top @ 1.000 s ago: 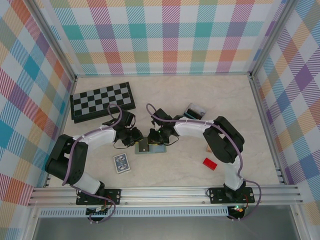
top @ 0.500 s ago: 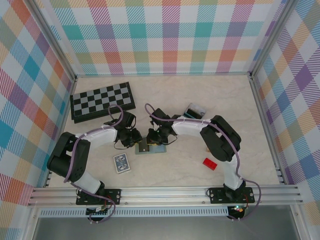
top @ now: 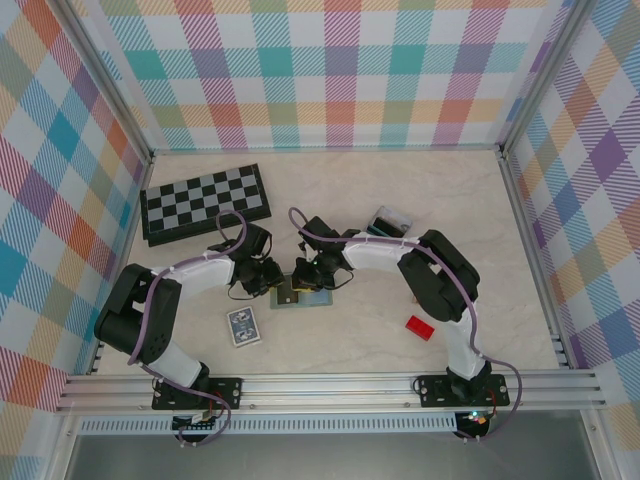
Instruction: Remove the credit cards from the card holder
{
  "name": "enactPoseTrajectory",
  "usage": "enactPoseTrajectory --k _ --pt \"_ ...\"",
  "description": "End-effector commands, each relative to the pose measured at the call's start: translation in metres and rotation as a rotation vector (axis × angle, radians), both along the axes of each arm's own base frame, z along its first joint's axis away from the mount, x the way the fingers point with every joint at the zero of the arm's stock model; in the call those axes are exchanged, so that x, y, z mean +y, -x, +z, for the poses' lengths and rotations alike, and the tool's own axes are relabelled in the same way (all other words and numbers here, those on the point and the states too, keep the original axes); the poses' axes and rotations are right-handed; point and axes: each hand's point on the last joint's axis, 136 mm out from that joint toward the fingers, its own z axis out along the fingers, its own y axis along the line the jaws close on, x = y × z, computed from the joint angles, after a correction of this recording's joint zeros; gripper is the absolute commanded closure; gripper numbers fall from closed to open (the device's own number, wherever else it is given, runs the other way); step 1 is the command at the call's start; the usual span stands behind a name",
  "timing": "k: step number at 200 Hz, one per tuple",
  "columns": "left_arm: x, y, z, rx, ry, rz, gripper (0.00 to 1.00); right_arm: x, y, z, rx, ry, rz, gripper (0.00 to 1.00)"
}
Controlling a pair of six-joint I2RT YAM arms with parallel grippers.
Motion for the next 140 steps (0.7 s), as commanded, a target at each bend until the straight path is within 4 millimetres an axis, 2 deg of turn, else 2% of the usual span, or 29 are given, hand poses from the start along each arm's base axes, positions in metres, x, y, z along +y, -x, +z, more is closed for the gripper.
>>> enactPoseTrajectory --k 1,45,102,140 --pt "0.006 0.022 -0.017 0.071 -0.050 -0.014 0.79 0.009 -0.001 0.006 -0.010 -0.045 0.034 0.87" --pt "0.008 0.021 -0.014 0.066 -0.065 -0.012 0.77 0.003 -0.004 0.011 -0.040 -0.045 0.019 0.97" --pt "0.009 0.021 -0.013 0.069 -0.069 -0.013 0.74 -0.020 -0.005 0.009 -0.068 -0.006 -0.012 1.00" --pt "0.007 0.016 -0.003 0.043 -0.064 -0.021 0.75 -0.029 -0.004 0.006 -0.072 0.010 -0.032 1.00"
